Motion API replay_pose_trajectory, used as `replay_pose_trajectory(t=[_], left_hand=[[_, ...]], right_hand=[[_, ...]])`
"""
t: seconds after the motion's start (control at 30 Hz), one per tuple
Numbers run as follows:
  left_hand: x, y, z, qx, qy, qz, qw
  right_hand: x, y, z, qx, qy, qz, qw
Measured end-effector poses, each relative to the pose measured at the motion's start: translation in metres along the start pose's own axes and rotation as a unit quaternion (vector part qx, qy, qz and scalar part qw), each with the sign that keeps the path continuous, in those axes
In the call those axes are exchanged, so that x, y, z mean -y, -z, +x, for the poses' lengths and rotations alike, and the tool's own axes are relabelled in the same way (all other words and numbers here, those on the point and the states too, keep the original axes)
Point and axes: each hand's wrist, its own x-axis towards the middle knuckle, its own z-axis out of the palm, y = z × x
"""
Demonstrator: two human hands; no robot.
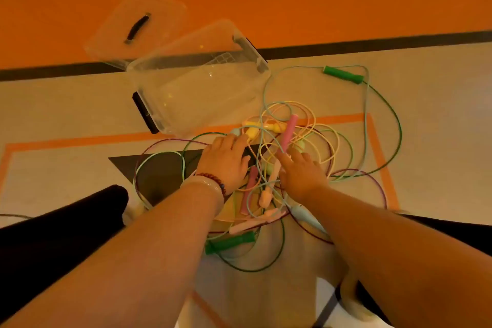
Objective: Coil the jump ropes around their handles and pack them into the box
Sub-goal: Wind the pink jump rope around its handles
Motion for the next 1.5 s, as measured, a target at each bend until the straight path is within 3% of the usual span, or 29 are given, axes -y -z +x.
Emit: replay_pose_trajectory(t=[0.23, 0.53, 0.6, 0.73, 0.9, 1.0, 1.2, 1.37, 1.5], left_hand=[[0.007, -0.018, -0.009, 0.024, 0.020, 0.022, 0.999], [0.019, -0.014, -0.011, 0.007, 0.048, 0.001, 0.999], [0.020, -0.012, -0.011, 0.005, 0.044, 0.000, 0.999], [0.023, -0.003, -0.014, 0.001, 0.025, -0.021, 0.999], [0.022, 0.026, -0.022, -0.060, 0.013, -0.089, 0.994], [0.016, 0.044, -0.029, -0.111, -0.002, -0.140, 0.984], [0.005, 0.107, -0.044, -0.179, -0.011, -0.303, 0.936], [0.002, 0.165, -0.062, -0.105, -0.024, -0.232, 0.967], [-0.002, 0.210, -0.068, -0.057, -0.037, -0.133, 0.989]], right_hand=[[-0.001, -0.010, 0.018, 0.156, 0.081, -0.102, 0.979], [0.012, -0.009, 0.020, 0.126, 0.102, -0.236, 0.958], [0.010, -0.004, 0.016, 0.110, 0.104, -0.201, 0.968], [0.010, 0.025, 0.015, 0.130, 0.035, 0.062, 0.989], [0.026, 0.091, 0.005, -0.029, 0.022, 0.136, 0.990], [0.043, 0.124, -0.010, -0.131, 0.029, 0.208, 0.969], [0.060, 0.173, -0.049, -0.225, 0.039, 0.353, 0.907], [0.059, 0.200, -0.070, -0.222, 0.061, 0.254, 0.940], [0.081, 0.213, -0.093, -0.130, 0.172, 0.363, 0.907]])
